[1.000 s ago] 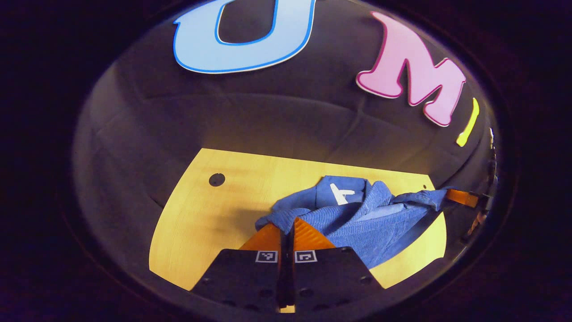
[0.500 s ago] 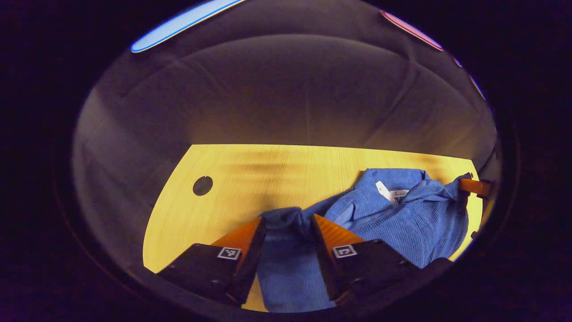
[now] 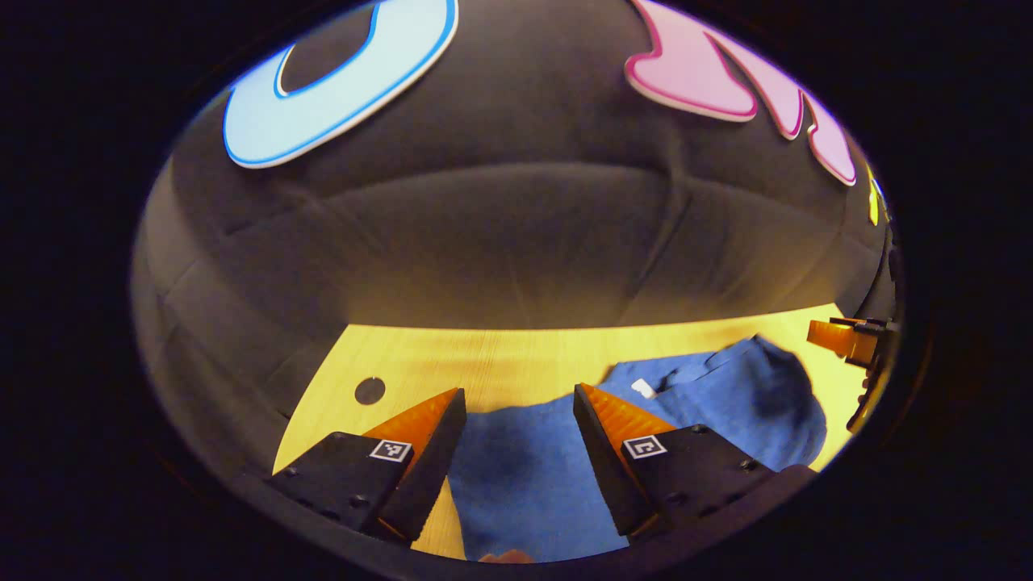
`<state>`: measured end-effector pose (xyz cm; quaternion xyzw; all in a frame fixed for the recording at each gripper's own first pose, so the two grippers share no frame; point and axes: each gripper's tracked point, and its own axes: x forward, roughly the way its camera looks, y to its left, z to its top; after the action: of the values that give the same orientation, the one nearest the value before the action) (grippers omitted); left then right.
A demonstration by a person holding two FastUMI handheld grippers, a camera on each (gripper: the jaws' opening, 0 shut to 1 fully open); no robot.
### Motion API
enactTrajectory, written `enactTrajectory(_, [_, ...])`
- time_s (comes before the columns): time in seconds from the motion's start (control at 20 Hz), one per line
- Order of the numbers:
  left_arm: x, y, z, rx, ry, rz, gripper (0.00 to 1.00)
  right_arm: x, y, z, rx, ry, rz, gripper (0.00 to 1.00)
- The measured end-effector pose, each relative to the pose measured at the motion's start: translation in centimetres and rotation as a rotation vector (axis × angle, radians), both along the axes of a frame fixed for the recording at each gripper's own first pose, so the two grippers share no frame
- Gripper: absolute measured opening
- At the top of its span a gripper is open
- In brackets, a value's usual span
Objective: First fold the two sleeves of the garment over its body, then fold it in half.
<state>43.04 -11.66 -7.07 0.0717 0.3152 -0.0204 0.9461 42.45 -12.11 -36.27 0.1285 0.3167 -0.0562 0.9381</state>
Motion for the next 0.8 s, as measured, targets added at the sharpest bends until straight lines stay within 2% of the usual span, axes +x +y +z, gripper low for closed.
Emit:
enactTrajectory(0.2, [-3.7, -1.1, 7.1, 0.008, -0.130, -0.042, 0.81, -1.6, 1.7, 8.0, -0.060, -0.127, 0.013, 0.98])
enactTrajectory(0.3, [-5.9, -0.8, 10.8, 0.041, -0.196, -0.064, 0.81, -2.8, 2.4, 12.7, -0.088, -0.202, 0.002, 0.98])
enactTrajectory(0.45, [-11.7, -1.8, 18.0, 0.055, -0.329, -0.084, 0.81, -6.1, 3.3, 19.4, -0.113, -0.282, -0.023, 0.97])
enactTrajectory(0.55, [-14.9, -1.6, 22.3, 0.030, -0.439, -0.083, 0.77, -9.2, 3.7, 24.1, -0.152, -0.345, -0.027, 0.97])
enactTrajectory(0.6, [-16.4, -1.3, 23.7, 0.012, -0.478, -0.085, 0.79, -11.0, 3.9, 26.0, -0.176, -0.369, -0.029, 0.97])
enactTrajectory(0.8, [-26.6, -0.3, 29.2, -0.019, -0.606, -0.122, 0.79, -19.3, 5.8, 34.0, -0.248, -0.500, -0.049, 0.97])
